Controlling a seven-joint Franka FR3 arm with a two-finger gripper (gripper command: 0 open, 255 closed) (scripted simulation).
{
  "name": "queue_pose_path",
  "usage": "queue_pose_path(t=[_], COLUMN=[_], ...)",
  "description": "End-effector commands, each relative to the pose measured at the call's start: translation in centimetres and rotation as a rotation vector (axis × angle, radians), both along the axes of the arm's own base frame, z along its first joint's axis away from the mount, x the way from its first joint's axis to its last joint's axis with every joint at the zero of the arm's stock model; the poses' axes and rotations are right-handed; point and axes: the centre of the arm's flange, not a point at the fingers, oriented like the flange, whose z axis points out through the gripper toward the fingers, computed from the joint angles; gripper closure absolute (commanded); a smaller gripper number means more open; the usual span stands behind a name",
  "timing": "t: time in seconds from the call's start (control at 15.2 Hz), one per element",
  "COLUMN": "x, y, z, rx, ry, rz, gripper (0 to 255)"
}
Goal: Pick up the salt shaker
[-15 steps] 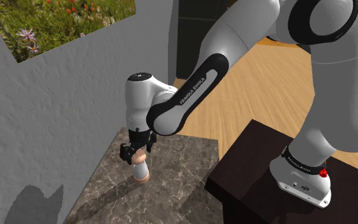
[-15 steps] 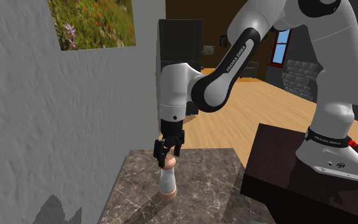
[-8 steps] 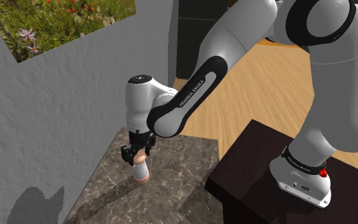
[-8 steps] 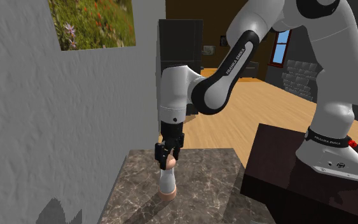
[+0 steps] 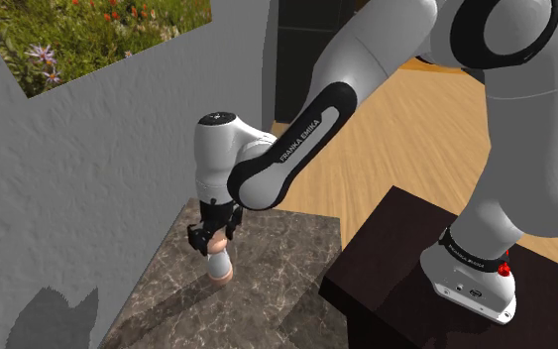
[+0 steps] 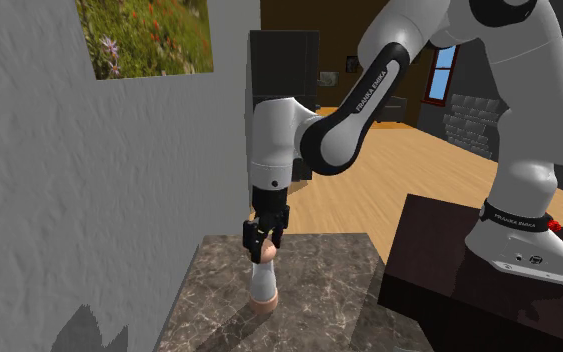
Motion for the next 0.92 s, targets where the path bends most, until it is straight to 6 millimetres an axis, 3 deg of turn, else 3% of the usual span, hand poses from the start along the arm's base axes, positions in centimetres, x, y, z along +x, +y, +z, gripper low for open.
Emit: queue_pose_path(t=[0.0, 0.73, 0.86], x=[-0.1, -0.1, -0.1], y=[-0.1, -0.1, -0.1], z=[1.0, 6.8, 6.9], rx=[0.000, 0.000, 0.000], ry=[0.000, 0.000, 0.000], rz=[0.000, 0.000, 0.000], gripper=[255, 255, 255])
